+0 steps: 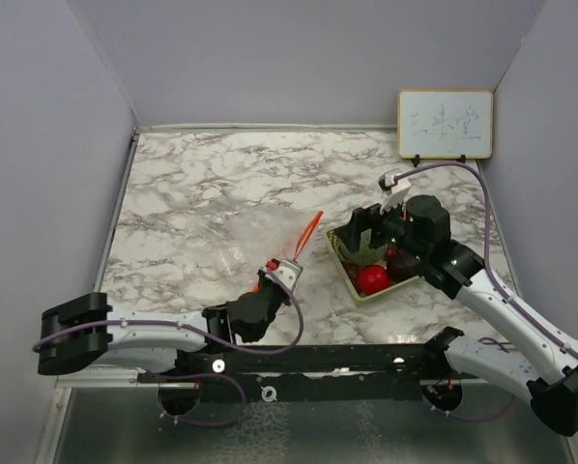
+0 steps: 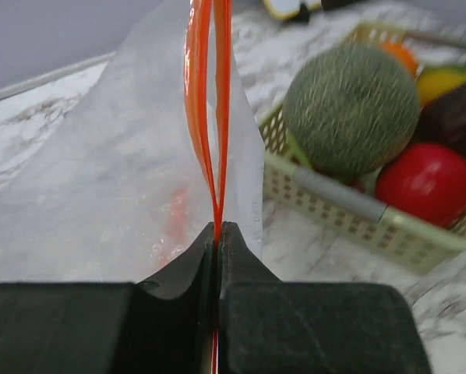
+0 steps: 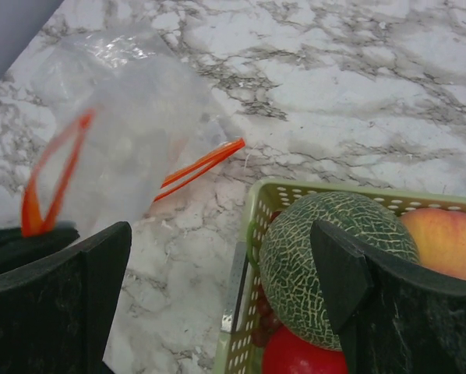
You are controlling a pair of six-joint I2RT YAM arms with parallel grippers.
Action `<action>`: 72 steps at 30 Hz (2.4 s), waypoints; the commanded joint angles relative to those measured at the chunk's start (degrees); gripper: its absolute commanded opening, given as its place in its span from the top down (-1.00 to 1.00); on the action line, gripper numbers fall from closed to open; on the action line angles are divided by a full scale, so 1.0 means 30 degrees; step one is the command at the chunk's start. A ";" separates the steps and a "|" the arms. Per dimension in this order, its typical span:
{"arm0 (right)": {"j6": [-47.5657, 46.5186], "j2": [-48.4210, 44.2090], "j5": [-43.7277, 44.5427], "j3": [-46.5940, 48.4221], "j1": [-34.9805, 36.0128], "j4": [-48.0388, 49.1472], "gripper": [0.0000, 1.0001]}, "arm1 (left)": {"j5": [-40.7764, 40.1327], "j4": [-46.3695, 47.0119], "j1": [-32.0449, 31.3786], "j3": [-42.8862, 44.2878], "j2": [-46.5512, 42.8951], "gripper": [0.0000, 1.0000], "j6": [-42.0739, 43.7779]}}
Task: Place the food in the zip-top bag and seal the zipper
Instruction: Pick up the zipper food storage bag at the center of the board, then open the zipper of the food storage bag.
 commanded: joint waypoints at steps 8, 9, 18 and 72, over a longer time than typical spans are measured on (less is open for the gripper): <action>0.0138 -0.1242 -0.8529 -0.1310 0.0151 0.3837 -0.88 | 0.1823 -0.1559 -0.0045 -0.0260 -0.5910 1.00 -0.4153; 0.0368 -0.1050 -0.8942 -0.1252 0.0192 0.4293 -0.88 | 0.1812 -0.1386 -0.0045 -0.0242 -0.5660 1.00 -0.4204; 0.1276 0.1178 -0.6707 -0.0656 0.2365 0.6009 -0.89 | 0.2468 0.0613 -0.0045 0.0841 -0.3074 1.00 -0.3693; 0.2570 0.2145 0.1239 0.0664 0.3851 0.2948 0.95 | 0.3114 -0.0385 -0.0046 0.0376 -0.6390 -0.37 -0.3117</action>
